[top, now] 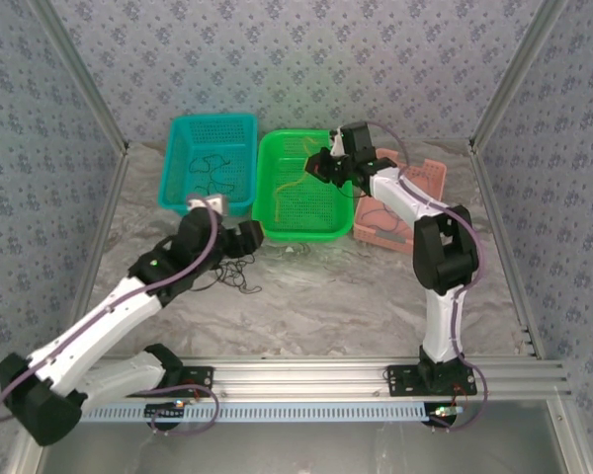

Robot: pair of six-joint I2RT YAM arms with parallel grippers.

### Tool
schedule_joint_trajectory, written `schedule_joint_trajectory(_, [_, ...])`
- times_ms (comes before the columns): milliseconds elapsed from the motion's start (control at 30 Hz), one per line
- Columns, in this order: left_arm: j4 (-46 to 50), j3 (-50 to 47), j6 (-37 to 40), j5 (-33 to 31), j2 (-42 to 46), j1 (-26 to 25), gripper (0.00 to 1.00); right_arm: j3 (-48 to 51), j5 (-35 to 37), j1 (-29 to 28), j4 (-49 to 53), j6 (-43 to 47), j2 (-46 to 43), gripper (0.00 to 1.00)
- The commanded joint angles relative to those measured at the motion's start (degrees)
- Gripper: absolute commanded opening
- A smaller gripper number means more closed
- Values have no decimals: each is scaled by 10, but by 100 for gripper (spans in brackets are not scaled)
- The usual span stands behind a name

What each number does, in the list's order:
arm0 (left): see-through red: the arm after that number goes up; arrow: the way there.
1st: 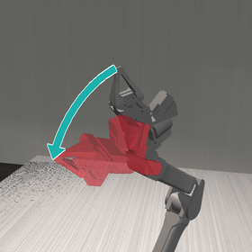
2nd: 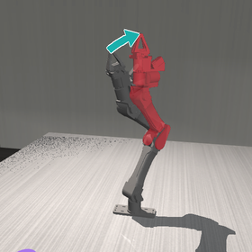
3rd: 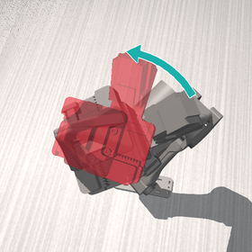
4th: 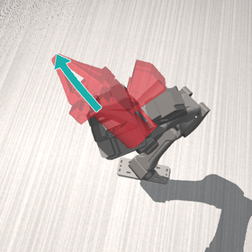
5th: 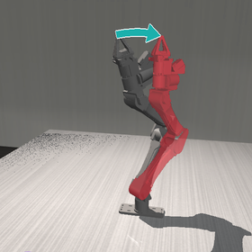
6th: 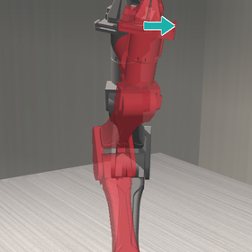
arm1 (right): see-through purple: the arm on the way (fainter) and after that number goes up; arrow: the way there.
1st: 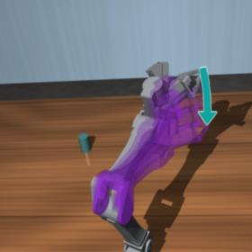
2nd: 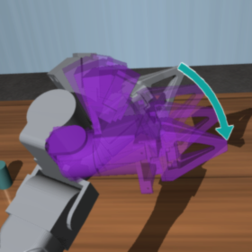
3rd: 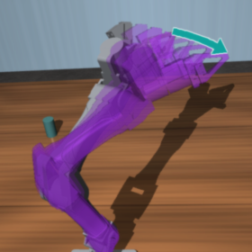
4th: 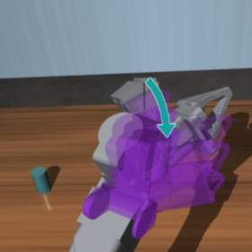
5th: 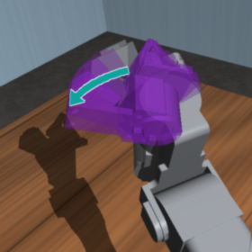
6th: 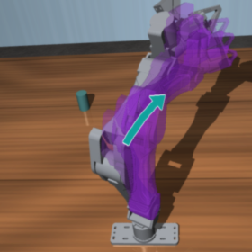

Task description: Untangle the cables

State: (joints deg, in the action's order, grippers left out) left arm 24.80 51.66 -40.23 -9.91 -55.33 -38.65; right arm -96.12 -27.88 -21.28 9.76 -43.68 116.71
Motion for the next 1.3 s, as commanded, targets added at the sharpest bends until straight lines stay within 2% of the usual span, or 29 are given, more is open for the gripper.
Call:
schedule_joint_trajectory(0, [72,-19,-7,-6,36,22,83,-47,-19,6,48,8,41,0])
schedule_joint_trajectory(67, [81,-30,-8,6,50,35,83,-78,-17,10,77,2,67,0])
schedule_joint_trajectory(133, [83,-41,-11,18,60,45,83,-115,-3,17,116,2,94,14])
schedule_joint_trajectory(200, [84,-50,-16,26,64,49,83,-141,23,24,146,11,105,36])
schedule_joint_trajectory(300, [91,-59,-19,27,69,50,83,-147,52,28,166,30,84,49])
schedule_joint_trajectory(500, [96,-95,-37,42,74,79,86,-92,113,27,169,66,-40,56])
schedule_joint_trajectory(667, [93,-128,-55,65,61,124,85,-27,160,7,179,97,-146,54])
schedule_joint_trajectory(767, [76,-154,-65,93,47,169,83,73,188,-34,149,104,-230,50])
schedule_joint_trajectory(867, [43,-175,-68,134,19,214,79,193,249,-120,106,107,-308,43])
schedule_joint_trajectory(967, [18,-175,-69,143,-9,232,75,306,310,-225,58,82,-342,39])
schedule_joint_trajectory(1100, [-36,-175,-77,156,-63,235,74,394,352,-352,-36,27,-304,41])
schedule_joint_trajectory(1200, [-75,-177,-85,160,-108,235,70,389,352,-396,-74,20,-234,46])
schedule_joint_trajectory(1267, [-95,-180,-85,151,-129,235,63,360,355,-411,-72,35,-180,48])
